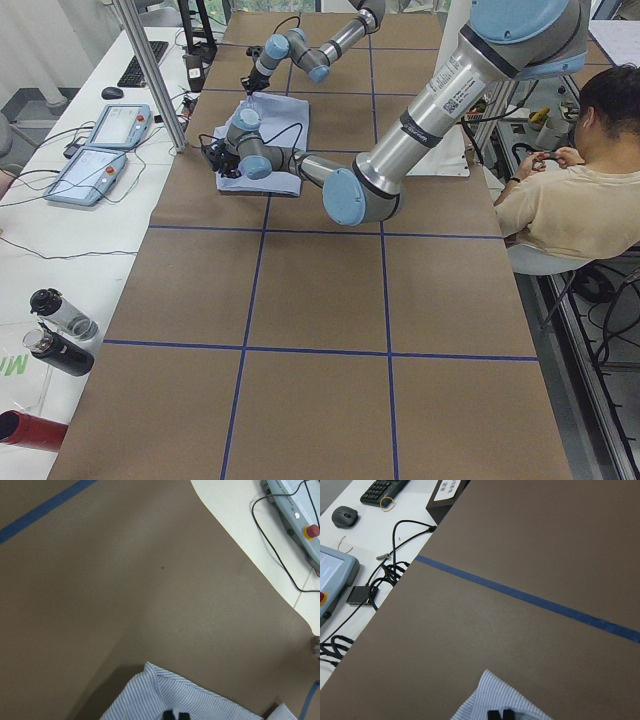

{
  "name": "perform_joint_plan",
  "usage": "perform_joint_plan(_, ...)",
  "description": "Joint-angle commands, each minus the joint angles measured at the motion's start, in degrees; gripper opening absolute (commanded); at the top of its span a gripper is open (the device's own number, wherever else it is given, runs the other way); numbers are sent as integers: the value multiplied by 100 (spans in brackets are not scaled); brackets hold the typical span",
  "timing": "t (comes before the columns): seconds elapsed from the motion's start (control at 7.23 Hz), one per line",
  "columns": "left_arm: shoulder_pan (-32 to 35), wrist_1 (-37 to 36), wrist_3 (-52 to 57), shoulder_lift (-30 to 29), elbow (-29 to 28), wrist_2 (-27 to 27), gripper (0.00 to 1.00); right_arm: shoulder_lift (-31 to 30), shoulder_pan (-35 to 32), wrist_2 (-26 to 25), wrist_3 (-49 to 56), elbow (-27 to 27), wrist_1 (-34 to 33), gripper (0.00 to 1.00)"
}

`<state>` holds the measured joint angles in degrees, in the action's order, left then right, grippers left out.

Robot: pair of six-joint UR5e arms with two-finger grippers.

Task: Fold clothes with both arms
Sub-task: 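Lay the hem down near the collar and open both grippers, then raise the left gripper away while the right gripper moves to the shirt's side edge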

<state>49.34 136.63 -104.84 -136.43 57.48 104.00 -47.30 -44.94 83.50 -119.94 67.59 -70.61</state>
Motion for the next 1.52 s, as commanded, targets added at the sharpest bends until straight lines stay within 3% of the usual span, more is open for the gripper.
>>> perform_joint_plan(0.0,32,187,182,37,-9,-20,37,80,-75,26,-29,-79,143,58)
perform_joint_plan(0.14,197,197,488,142,269,23,37,168,-381,287,-73,104,152,64)
perform_joint_plan(0.28,234,197,491,692,1038,146,37,64,-679,1125,-82,514,152,80)
perform_joint_plan(0.42,252,189,491,880,1455,190,39,-459,-700,1455,-99,1162,161,82)
perform_joint_plan(0.69,243,215,674,1048,1747,200,37,-1722,-141,1459,-100,2751,152,82)
perform_joint_plan(0.83,243,215,963,1205,1879,191,37,-2173,97,1476,-108,3151,161,83)
perform_joint_plan(0.97,243,206,966,1216,1950,182,47,-2465,309,1476,-178,3303,161,83)
perform_joint_plan(1.11,234,206,966,1207,1977,165,65,-2520,493,1467,-300,3287,161,83)
perform_joint_plan(1.25,234,206,966,1207,1986,147,72,-2608,661,1467,-371,3287,170,83)
perform_joint_plan(1.38,234,197,966,1207,2047,138,73,-2608,741,1467,-485,3235,170,83)
